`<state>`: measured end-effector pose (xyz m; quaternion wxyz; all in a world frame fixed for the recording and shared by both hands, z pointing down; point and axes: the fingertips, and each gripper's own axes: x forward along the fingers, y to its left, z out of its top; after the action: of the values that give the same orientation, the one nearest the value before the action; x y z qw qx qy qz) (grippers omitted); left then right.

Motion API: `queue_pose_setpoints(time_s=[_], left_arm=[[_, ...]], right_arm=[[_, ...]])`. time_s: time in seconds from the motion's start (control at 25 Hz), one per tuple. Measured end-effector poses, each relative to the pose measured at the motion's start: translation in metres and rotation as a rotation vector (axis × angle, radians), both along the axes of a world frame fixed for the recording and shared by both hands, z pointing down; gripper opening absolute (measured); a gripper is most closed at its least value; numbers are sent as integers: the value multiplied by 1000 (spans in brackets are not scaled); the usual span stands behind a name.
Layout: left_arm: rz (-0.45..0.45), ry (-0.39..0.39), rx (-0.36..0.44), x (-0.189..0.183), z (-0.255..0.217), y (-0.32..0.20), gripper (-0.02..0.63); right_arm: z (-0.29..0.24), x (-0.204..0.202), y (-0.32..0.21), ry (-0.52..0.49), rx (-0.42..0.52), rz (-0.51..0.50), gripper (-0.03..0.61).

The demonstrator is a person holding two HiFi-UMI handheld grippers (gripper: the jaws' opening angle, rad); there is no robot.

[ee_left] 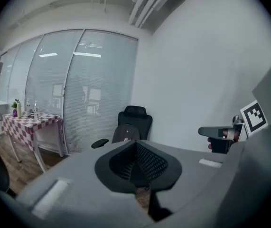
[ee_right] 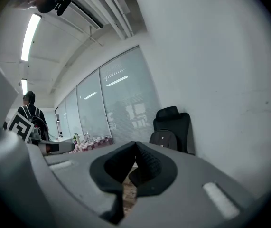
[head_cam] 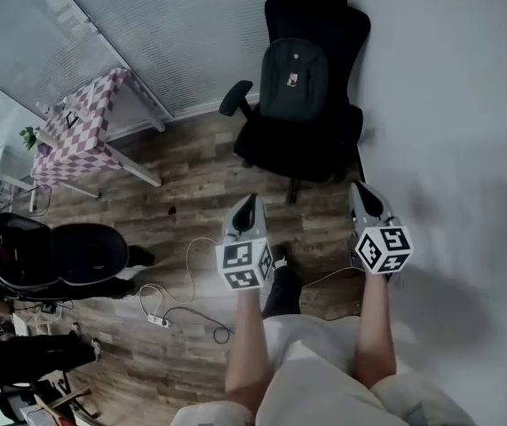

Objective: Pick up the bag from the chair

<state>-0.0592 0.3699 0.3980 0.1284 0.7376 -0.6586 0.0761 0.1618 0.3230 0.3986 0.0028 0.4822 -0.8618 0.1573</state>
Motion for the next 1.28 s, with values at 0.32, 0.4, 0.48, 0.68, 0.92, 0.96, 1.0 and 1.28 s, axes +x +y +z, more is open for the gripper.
queue_pose_setpoints(time_s=[0.32, 0.4, 0.48, 0.68, 0.92, 0.96, 1.0, 1.28], left_arm=[[92, 58, -33, -67, 6, -112, 8], [99, 74, -38, -81, 11, -131, 8], [105, 94, -46, -92, 16, -145, 8], [110, 123, -57, -109, 30, -165, 8], [111, 108, -51, -125, 44, -185, 9], [108, 102, -45, -129, 44, -190, 9], [104, 97, -39, -132, 43, -194, 9], [112, 88, -44, -138, 53, -229, 9]], right_arm=[[0, -61, -92, 27, -24, 80, 0], [3, -74, -106, 35, -36, 89, 0], [7, -86, -117, 49, -47, 90, 0], [14, -106, -135, 97, -53, 87, 0], [27, -119, -157, 123, -59, 89, 0], [28, -121, -162, 123, -57, 88, 0], [29, -123, -166, 121, -53, 87, 0], [44, -131, -205, 119, -54, 87, 0]])
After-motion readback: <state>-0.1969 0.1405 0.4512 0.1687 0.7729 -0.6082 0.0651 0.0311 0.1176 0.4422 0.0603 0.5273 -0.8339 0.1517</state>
